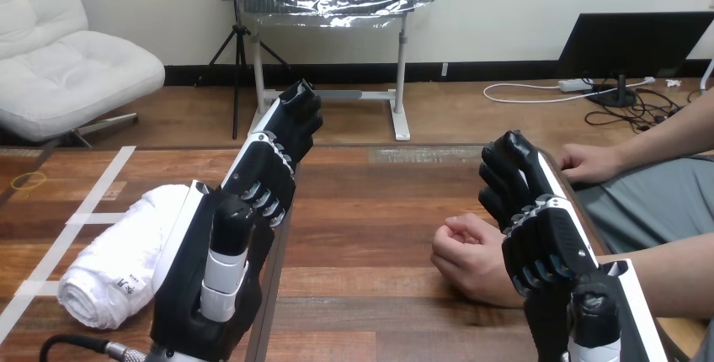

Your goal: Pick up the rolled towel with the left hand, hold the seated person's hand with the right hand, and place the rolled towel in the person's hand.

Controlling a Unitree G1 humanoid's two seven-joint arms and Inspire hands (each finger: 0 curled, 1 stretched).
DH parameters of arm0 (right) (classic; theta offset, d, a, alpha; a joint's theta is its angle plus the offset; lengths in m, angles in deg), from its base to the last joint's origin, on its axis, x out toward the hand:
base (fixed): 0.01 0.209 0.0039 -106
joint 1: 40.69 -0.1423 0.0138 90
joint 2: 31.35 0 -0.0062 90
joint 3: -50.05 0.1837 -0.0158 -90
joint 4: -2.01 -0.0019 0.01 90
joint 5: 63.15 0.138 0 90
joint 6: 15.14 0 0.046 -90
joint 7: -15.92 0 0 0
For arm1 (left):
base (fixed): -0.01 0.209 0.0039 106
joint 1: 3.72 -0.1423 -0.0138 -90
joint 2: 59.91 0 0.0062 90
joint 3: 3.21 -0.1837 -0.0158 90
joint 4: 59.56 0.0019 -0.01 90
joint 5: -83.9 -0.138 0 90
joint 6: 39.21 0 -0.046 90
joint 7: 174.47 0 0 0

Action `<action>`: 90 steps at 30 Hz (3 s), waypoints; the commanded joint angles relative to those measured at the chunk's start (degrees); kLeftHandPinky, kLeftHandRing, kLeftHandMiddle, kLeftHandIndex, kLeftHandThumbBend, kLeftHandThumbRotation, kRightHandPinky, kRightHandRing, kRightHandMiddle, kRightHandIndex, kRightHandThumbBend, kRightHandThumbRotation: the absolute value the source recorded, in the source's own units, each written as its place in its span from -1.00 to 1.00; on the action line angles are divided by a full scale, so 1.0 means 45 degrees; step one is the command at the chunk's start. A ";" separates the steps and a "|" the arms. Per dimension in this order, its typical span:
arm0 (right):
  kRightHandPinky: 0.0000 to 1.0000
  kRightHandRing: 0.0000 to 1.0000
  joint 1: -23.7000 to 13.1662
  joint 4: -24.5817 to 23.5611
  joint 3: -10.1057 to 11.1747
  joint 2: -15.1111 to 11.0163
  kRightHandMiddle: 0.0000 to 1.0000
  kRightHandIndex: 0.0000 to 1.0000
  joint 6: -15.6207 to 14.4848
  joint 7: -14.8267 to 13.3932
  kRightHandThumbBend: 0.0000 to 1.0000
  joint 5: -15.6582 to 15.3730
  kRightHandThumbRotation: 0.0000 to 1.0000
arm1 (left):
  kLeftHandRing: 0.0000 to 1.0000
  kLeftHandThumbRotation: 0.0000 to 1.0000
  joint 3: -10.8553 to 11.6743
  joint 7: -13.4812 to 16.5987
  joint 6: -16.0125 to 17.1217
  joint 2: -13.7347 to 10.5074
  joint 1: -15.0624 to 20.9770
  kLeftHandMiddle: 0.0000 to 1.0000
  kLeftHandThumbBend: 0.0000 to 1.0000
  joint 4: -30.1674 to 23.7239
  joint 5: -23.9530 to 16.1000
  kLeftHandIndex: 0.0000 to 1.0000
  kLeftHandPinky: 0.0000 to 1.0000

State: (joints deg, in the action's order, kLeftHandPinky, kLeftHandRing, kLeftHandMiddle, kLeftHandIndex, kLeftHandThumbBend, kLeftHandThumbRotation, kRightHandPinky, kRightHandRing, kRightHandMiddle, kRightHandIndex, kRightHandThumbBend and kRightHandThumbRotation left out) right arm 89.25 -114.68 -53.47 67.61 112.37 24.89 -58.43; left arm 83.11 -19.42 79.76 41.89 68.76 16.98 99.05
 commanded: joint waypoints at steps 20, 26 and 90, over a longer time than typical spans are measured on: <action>0.97 0.95 -0.0423 -0.0345 -0.0015 0.0074 0.93 0.93 0.0003 -0.0008 0.40 0.0064 1.00 | 0.92 1.00 -0.0099 0.0091 0.0240 0.0041 0.0249 0.92 0.51 0.0052 0.0028 0.90 1.00; 0.96 0.95 -0.0431 -0.0322 0.0003 0.0087 0.92 0.93 0.0027 -0.0018 0.40 0.0047 1.00 | 0.91 1.00 -0.0103 0.0126 0.0255 0.0056 0.0274 0.91 0.50 0.0073 0.0002 0.89 0.98; 0.96 0.94 -0.0940 -0.0078 0.0056 0.0098 0.91 0.92 -0.0042 0.0042 0.41 0.0138 1.00 | 1.00 0.00 0.2020 0.6279 -0.1811 -0.1204 0.4254 1.00 0.88 0.3775 -0.6826 1.00 1.00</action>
State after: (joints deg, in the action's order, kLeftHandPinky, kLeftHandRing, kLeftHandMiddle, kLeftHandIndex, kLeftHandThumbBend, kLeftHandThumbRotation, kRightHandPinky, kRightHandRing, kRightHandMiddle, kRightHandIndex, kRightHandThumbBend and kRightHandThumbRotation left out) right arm 87.99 -114.66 -53.39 67.68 112.14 24.93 -58.41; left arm 92.05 7.57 73.66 38.51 83.71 32.72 70.47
